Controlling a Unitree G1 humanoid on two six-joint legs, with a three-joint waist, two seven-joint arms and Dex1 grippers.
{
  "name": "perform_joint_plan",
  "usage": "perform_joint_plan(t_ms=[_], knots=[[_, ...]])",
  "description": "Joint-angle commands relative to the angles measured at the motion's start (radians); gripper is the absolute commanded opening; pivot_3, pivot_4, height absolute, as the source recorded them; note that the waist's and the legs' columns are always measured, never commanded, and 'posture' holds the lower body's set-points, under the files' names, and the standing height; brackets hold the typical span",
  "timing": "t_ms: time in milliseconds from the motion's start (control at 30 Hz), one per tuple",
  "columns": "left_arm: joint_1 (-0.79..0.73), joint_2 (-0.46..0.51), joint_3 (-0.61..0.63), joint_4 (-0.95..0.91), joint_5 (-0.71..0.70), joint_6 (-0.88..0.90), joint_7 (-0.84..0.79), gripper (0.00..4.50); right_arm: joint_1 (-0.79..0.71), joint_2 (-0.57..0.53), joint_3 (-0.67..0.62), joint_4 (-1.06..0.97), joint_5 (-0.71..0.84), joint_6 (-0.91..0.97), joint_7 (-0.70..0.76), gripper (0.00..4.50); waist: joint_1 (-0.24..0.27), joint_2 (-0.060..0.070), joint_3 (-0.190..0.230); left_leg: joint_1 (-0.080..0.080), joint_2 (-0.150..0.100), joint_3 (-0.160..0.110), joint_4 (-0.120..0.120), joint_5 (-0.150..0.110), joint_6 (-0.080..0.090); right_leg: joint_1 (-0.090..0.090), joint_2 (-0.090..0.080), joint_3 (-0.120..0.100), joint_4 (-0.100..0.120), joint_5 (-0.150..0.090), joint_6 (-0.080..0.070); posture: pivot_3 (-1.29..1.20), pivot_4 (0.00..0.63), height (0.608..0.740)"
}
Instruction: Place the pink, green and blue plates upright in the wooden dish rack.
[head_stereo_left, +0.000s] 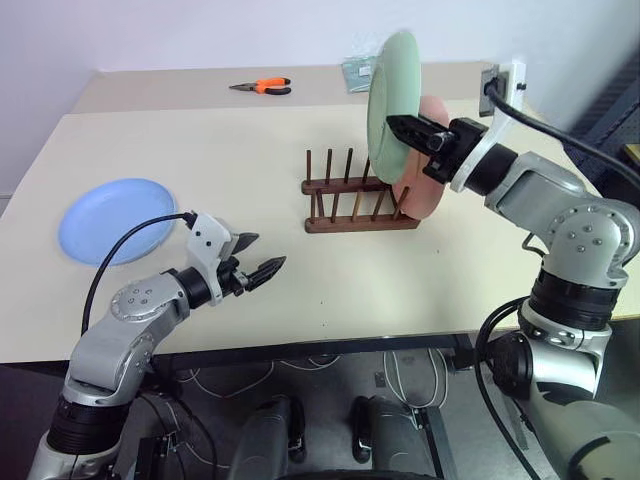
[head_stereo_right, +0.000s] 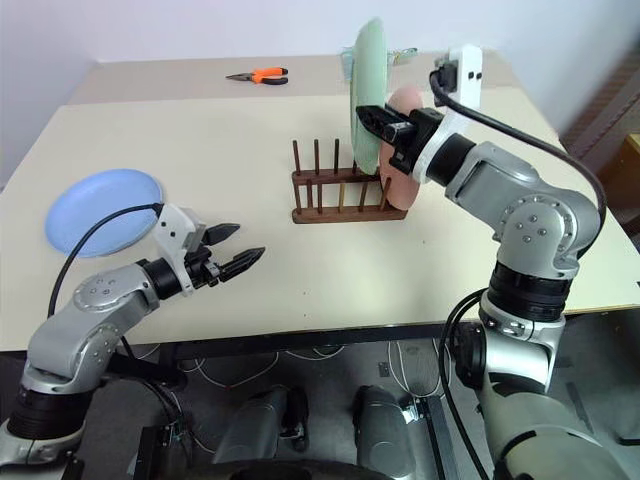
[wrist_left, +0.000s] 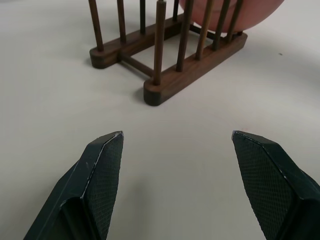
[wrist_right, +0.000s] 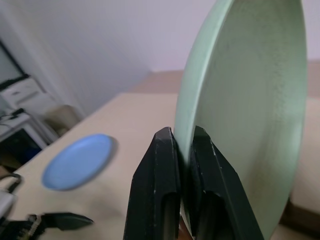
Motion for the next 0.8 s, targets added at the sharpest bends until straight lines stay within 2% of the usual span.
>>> perform_joint_plan(t_ms=[33, 367, 500, 533, 567, 600, 700, 800], knots=[[-0.002, -0.006, 0.014, -0.045, -0.005, 0.001, 0.007, 3.54, -0.025, -0.003, -0.011, -0.054, 0.063, 0.011, -0.007, 0.00, 0.004, 0.000, 0.000, 0.000, 0.000, 0.000, 0.000, 0.000, 0.000, 0.000, 0.000, 0.000, 0.000, 0.000, 0.000, 0.00, 0.150, 0.740], [-0.018, -0.011, 0.020, -0.035, -0.011, 0.007, 0.006, 3.54, 0.028, -0.011, 0.080, 0.053, -0.020, -0.041, 0.029, 0.00, 0.001, 0.000, 0.000, 0.000, 0.000, 0.000, 0.000, 0.000, 0.001, 0.000, 0.000, 0.000, 0.000, 0.000, 0.000, 0.00, 0.150, 0.740], [-0.017, -0.021, 0.044, -0.037, -0.030, 0.024, 0.019, 3.59, 0.016, -0.041, 0.147, 0.073, -0.107, -0.115, 0.083, 1.42, 0.001, 0.000, 0.000, 0.000, 0.000, 0.000, 0.000, 0.000, 0.001, 0.000, 0.000, 0.000, 0.000, 0.000, 0.000, 0.00, 0.150, 0.740], [-0.017, -0.030, 0.060, -0.039, -0.047, 0.030, 0.022, 4.12, 0.016, -0.065, 0.186, 0.059, -0.157, -0.159, 0.106, 1.96, 0.001, 0.000, 0.000, 0.000, 0.000, 0.000, 0.000, 0.000, 0.001, 0.000, 0.000, 0.000, 0.000, 0.000, 0.000, 0.00, 0.150, 0.740], [-0.018, -0.040, 0.075, -0.041, -0.060, 0.034, 0.030, 4.45, 0.020, -0.091, 0.226, 0.046, -0.211, -0.208, 0.133, 2.48, 0.002, 0.000, 0.000, 0.000, 0.000, 0.000, 0.000, 0.000, 0.001, 0.000, 0.000, 0.000, 0.000, 0.000, 0.000, 0.00, 0.150, 0.740], [-0.025, -0.055, 0.094, -0.038, -0.071, 0.041, 0.051, 4.50, 0.029, -0.126, 0.278, 0.032, -0.282, -0.271, 0.159, 2.94, 0.003, 0.000, 0.000, 0.000, 0.000, 0.000, 0.000, 0.000, 0.001, 0.000, 0.000, 0.000, 0.000, 0.000, 0.000, 0.00, 0.150, 0.740], [-0.072, -0.102, 0.168, -0.001, -0.069, 0.044, 0.151, 4.50, 0.039, -0.205, 0.383, 0.012, -0.467, -0.473, 0.215, 2.94, 0.004, 0.000, 0.000, 0.000, 0.000, 0.000, 0.000, 0.000, 0.001, 0.000, 0.000, 0.000, 0.000, 0.000, 0.001, 0.00, 0.150, 0.740], [-0.171, -0.177, 0.301, 0.074, -0.097, 0.051, 0.316, 4.50, 0.030, -0.213, 0.386, -0.002, -0.520, -0.562, 0.237, 2.94, 0.003, -0.001, 0.000, 0.000, 0.000, 0.000, 0.001, 0.000, 0.001, 0.000, 0.000, 0.000, 0.000, 0.000, 0.001, 0.00, 0.150, 0.740]])
